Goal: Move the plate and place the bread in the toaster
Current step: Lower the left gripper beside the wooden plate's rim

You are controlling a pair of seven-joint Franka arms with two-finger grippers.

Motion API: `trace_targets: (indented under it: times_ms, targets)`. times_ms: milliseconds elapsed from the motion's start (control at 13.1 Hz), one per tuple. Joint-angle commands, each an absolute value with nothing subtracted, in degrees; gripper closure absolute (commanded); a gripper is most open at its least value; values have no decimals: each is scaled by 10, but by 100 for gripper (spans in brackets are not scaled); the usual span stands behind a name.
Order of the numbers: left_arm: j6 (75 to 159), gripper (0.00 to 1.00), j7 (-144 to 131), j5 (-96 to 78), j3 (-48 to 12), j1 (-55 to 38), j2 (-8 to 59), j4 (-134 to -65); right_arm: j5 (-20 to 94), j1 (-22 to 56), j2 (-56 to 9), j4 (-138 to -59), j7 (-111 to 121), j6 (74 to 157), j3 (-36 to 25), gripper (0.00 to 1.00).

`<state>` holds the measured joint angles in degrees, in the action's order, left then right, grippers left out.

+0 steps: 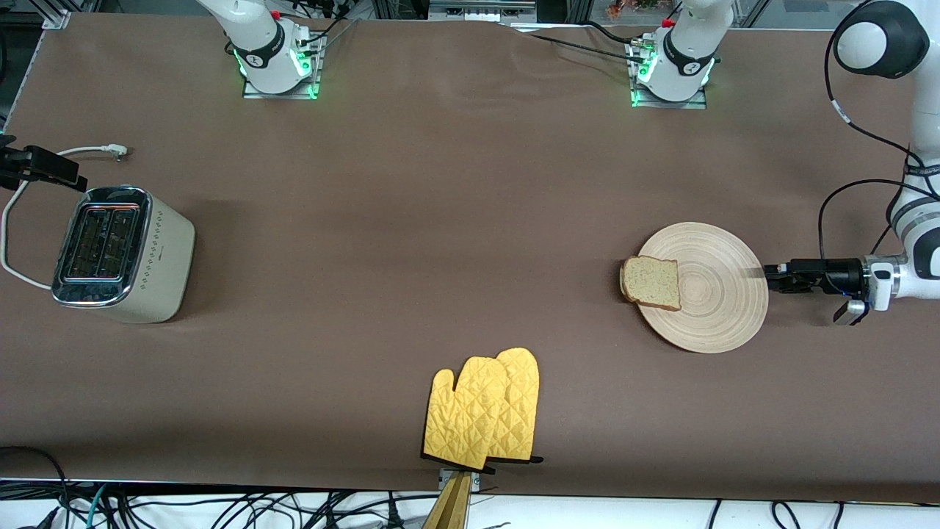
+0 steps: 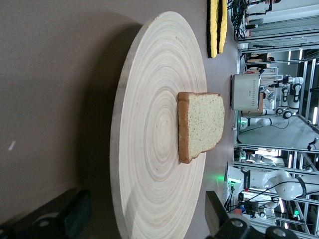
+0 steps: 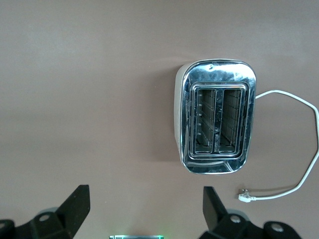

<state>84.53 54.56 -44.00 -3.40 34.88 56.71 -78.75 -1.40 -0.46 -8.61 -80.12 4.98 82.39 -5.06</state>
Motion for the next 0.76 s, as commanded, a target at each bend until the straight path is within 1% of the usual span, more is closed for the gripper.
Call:
trace_targets:
  times_ms: [0, 382, 611, 687]
  targets:
    - [838, 0, 523, -461, -34, 343, 574, -785, -9, -6, -89, -792, 52, 822, -51, 0]
    - [838, 1, 479, -472, -36, 338, 577, -791, -9, -5, -89, -792, 52, 822, -51, 0]
    - [838, 11, 470, -481, -37, 334, 579, -800, -9, -6, -89, -792, 52, 821, -51, 0]
    - [843, 18, 470, -481, -37, 333, 580, -801, -9, -6, -89, -792, 52, 822, -51, 0]
